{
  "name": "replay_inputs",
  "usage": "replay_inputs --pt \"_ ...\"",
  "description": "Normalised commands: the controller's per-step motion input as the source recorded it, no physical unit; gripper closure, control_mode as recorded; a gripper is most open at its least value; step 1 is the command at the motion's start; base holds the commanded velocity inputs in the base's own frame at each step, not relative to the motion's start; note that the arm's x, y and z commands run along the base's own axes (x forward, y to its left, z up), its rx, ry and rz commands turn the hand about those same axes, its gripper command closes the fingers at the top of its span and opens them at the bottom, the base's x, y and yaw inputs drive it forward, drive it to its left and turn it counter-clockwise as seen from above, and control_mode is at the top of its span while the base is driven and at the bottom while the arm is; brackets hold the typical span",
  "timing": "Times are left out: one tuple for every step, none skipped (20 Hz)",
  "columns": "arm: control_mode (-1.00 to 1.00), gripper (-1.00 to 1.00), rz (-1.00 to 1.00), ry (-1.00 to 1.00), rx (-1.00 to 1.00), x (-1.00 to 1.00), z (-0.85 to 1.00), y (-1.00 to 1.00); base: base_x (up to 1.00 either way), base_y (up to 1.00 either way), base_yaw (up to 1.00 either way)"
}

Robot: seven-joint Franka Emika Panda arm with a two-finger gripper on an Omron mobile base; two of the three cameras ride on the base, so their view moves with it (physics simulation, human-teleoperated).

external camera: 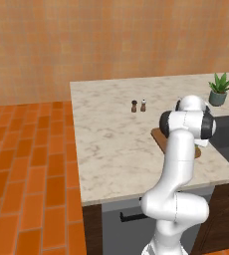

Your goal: Pick up the sponge from the counter and clean the cutting board by briefly scrubbing or pressing down on the cutting board. Once finished, release the sponge.

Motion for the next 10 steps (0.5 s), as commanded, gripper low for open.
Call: replay_inputs --pt "-1.0 1.0 0.0 0.0 0.0 0.47 -0.02 0.12 0.0 0.0 0.0" --pt "-1.0 1.0 0.0 0.0 0.0 0.48 0.0 0.09 0.0 0.0 0.0" --pt "-1.0 1.0 0.0 0.0 0.0 0.43 0.0 0.0 0.0 0.0 0.0" --pt "-1.0 1.0 0.0 0.0 0.0 0.47 0.0 0.0 0.0 0.0 0.0" --pt "-1.0 1.0 0.0 0.0 0.0 0.51 0.0 0.0 0.0 0.0 0.0" --pt "-1.0 1.0 0.0 0.0 0.0 0.6 0.0 0.0 0.0 0.0 0.0" --pt "-1.0 1.0 0.0 0.0 0.0 0.66 0.0 0.0 0.0 0.0 0.0" --pt "-1.0 1.0 0.0 0.0 0.0 0.71 0.0 0.0 0.0 0.0 0.0" --pt "-1.0 1.0 -0.01 0.0 0.0 0.72 0.0 0.0 0.0 0.0 0.0" --pt "-1.0 1.0 -0.03 0.0 0.0 0.71 0.0 0.0 0.0 0.0 0.0"
